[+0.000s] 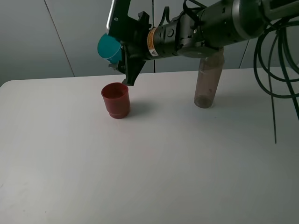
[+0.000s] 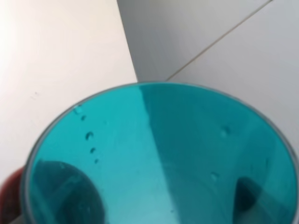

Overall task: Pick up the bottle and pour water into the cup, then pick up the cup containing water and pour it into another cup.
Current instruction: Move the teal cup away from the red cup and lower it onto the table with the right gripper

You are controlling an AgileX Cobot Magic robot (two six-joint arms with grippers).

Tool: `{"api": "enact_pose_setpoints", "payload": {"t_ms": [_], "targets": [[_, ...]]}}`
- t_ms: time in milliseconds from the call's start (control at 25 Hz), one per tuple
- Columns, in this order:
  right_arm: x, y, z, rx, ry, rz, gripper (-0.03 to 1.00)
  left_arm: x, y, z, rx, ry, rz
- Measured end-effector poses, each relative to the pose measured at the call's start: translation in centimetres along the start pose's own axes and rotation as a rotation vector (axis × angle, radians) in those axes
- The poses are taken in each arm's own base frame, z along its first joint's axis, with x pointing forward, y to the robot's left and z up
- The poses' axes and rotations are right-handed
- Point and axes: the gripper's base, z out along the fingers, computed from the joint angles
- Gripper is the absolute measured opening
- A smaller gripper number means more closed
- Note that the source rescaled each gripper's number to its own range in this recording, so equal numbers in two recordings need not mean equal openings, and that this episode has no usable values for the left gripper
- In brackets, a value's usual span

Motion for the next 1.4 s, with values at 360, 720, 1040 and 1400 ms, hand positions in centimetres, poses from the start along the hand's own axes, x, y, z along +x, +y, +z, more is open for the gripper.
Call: {"api": "enact_pose_setpoints", "payload": {"t_ms": [360,720,1040,1400], "targets": [[9.6,2.8,-4.6,0.064,-0.066,0.496,0.07,0.0,0.0,0.0,0.000,0.000,0.000],[14.6,4.9,-3.6,0.041,0.035,0.598,0.07,0.0,0.0,0.0,0.000,0.000,0.002],[16.4,6.5,-2.8,0.007,0.087,0.623,0.07,0.0,0.0,0.0,0.000,0.000,0.004],[16.2,6.2,-2.9,0.015,0.093,0.599,0.98,0.0,0.0,0.0,0.000,0.000,0.004]]}}
